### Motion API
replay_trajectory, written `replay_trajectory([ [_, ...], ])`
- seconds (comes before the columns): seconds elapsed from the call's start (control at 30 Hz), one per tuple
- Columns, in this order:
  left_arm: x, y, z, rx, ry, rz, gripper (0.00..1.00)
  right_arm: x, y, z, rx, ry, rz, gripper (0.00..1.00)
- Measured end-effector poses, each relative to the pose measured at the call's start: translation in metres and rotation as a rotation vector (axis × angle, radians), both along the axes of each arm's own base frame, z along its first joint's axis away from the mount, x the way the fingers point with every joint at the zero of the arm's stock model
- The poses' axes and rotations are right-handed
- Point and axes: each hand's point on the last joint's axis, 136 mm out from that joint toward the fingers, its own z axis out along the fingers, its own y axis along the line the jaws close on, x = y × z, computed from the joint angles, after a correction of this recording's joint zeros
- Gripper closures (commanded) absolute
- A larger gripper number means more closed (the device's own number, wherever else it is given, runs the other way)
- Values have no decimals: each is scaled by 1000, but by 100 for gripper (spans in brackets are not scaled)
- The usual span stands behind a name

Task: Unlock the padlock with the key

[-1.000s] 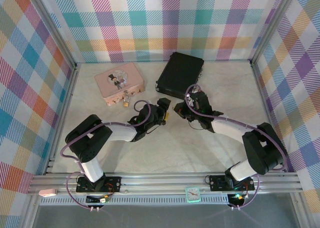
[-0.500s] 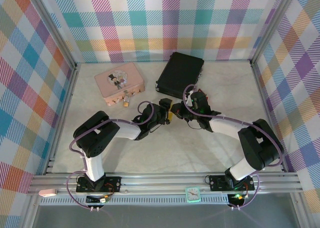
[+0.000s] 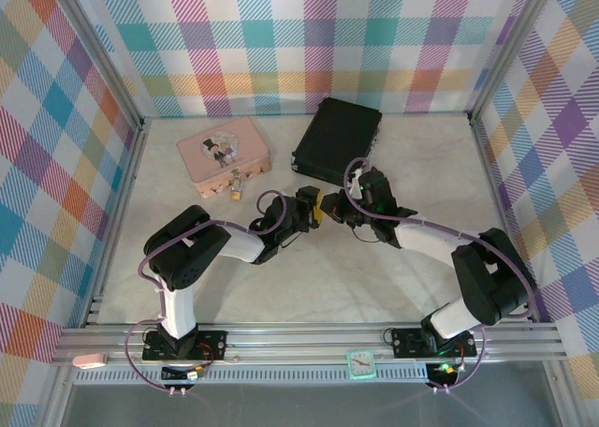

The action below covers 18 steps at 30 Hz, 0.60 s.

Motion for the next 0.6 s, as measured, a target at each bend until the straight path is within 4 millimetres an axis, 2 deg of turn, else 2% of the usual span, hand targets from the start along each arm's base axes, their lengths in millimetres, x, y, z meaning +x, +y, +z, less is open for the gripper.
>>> replay_trajectory([
  [0.17,0,3,-2,-1,5,7,52,-3,-2,0,-13,3,4,100],
  [0.3,1,3,0,-9,-1,10,52,-4,-3,-2,-19,8,5,100],
  [0.37,2,2,2,-15,-7,10,49,-5,-3,-3,-21,9,6,100],
  [0.47,1,2,3,-20,-8,6,39,-5,-3,-3,-22,6,7,100],
  [0.6,0,1,3,-34,5,3,36,-4,-3,-3,-23,3,9,100],
])
